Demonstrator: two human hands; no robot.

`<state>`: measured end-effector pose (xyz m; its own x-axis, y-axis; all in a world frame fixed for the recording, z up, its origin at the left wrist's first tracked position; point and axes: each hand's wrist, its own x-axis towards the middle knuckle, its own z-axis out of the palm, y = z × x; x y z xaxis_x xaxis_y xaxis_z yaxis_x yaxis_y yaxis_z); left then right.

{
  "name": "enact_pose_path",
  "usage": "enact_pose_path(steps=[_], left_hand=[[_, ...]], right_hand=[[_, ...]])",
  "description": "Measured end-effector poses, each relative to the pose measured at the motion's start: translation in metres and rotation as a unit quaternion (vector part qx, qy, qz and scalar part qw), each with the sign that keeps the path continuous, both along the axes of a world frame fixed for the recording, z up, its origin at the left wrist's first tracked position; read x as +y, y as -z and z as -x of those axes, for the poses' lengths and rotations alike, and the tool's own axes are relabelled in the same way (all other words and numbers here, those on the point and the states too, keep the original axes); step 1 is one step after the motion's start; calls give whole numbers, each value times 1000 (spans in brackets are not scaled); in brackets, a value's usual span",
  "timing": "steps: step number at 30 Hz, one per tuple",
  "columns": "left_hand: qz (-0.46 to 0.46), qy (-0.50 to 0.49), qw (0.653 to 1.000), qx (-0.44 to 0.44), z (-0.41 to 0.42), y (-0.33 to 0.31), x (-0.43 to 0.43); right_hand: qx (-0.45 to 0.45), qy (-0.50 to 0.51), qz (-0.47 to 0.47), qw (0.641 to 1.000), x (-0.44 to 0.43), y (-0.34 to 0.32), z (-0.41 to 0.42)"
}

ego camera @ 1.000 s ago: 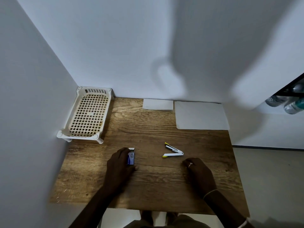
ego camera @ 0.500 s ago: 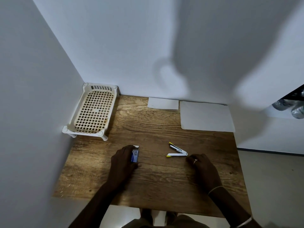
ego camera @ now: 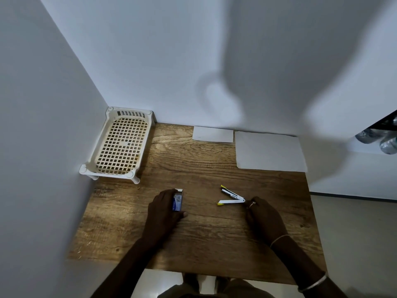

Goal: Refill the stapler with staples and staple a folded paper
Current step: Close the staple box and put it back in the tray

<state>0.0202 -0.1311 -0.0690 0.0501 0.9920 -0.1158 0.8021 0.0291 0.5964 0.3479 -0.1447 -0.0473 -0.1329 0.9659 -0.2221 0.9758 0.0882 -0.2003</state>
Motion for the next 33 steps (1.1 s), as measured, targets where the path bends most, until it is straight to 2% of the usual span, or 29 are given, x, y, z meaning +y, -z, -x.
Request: enact_pose_path(steps=[9, 16, 22, 26, 33], left_hand=[[-13, -33, 998, -47, -9, -1, -7], [-14, -46, 998, -48, -13, 1, -7], [-16, -40, 998, -47, -17, 1, -5], [-15, -54, 997, -57, -19, 2, -8], [-13, -90, 991, -101, -23, 4, -13]], right_hand=[[-13, 31, 16, 999, 6, 0, 6], [39, 54, -61, 996, 22, -21, 18], [192, -35, -58, 979, 47, -37, 83], [204, -115, -4, 972, 68, -35, 134], [154, -186, 17, 970, 90, -20, 174]])
